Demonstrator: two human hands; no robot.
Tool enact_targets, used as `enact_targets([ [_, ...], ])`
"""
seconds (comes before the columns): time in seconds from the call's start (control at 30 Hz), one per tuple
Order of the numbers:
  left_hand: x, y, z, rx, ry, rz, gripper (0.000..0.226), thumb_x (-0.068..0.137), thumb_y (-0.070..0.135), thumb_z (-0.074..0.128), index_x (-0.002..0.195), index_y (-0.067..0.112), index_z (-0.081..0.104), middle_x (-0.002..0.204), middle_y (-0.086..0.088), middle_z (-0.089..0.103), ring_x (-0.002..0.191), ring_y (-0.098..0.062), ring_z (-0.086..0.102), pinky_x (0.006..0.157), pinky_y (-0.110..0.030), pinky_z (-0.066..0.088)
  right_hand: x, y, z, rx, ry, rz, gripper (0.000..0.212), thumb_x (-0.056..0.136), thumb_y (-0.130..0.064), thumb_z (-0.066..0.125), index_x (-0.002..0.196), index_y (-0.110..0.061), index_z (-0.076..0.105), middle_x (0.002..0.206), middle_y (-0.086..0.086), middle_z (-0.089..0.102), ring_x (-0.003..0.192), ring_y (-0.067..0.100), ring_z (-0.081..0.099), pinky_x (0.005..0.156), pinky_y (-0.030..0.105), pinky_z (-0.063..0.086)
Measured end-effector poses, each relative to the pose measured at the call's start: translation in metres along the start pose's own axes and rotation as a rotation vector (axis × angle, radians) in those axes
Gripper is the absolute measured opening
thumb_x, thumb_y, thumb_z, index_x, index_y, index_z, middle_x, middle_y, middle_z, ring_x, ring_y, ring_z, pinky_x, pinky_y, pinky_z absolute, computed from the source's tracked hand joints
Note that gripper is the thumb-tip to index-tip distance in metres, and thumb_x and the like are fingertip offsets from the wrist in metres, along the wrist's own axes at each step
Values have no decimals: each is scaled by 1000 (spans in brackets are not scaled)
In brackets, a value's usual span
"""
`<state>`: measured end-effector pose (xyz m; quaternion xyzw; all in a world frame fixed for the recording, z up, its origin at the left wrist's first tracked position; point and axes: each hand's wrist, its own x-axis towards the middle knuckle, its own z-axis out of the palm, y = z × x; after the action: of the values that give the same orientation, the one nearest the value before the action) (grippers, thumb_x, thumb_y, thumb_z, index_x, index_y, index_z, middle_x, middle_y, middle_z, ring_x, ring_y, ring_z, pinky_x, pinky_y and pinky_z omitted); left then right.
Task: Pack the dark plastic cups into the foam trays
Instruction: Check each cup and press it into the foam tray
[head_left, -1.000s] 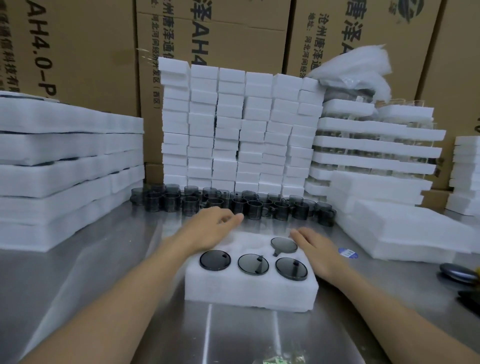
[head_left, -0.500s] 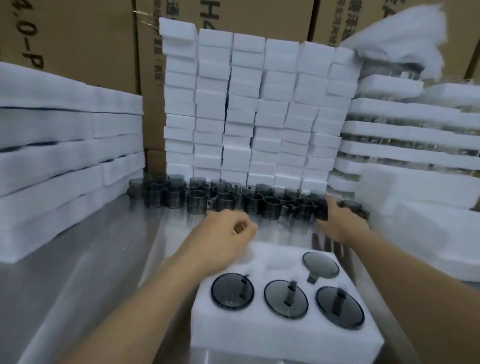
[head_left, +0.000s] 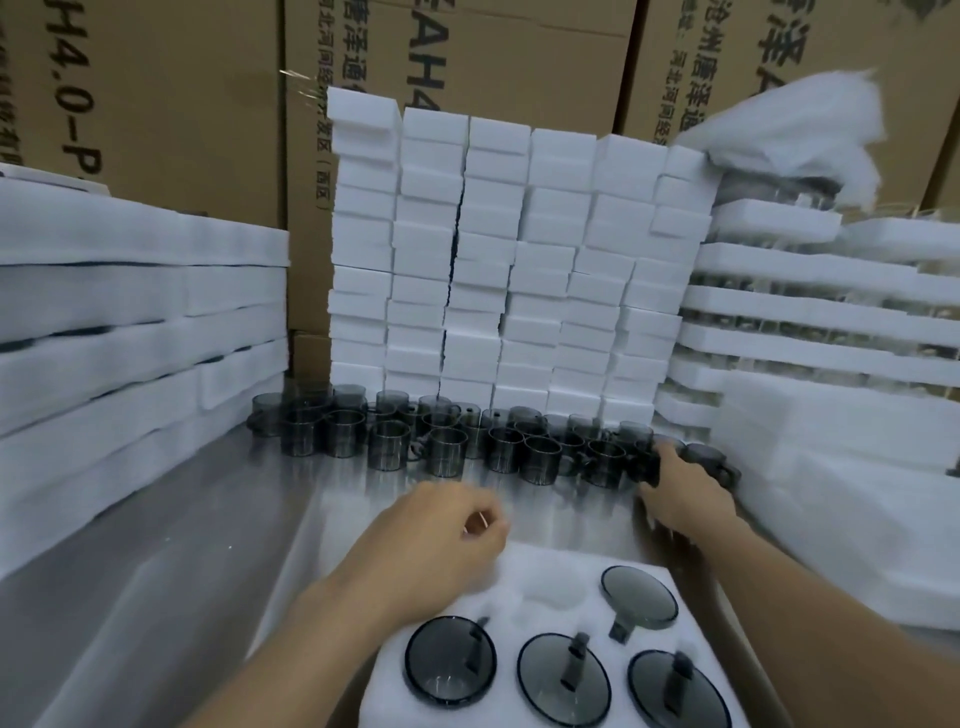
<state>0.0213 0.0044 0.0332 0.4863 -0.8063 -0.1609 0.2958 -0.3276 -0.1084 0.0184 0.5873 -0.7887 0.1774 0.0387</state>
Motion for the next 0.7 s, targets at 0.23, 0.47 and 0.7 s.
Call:
enact_targets([
  [0.23, -2, 5, -2, 60, -27, -3, 23, 104, 42, 56, 92, 35, 73, 83, 16, 73, 72, -6, 66, 65, -30, 53, -17, 12, 1, 189, 128, 37, 20, 105, -29, 57, 124, -20, 57, 111, 10, 73, 99, 34, 66, 84, 44, 58],
  [0.47, -9, 15, -8, 129, 114, 51, 17, 103, 38, 61, 91, 37, 73, 84, 21, 71, 81, -2, 65, 73, -35, 55, -78, 7, -31, 535, 276, 30, 8, 102, -27, 62, 108, -24, 59, 98, 11, 76, 98, 34, 71, 90, 48, 58],
  [0.7, -17, 39, -9, 138, 165, 160, 38, 101, 44, 64, 138, 51, 55, 104, 26, 65, 89, 3, 64, 85, -41, 61, -162, -44, -79, 660, 418, -372, 17, 100, -28, 67, 95, -36, 54, 71, -9, 64, 67, 8, 62, 60, 31, 47],
])
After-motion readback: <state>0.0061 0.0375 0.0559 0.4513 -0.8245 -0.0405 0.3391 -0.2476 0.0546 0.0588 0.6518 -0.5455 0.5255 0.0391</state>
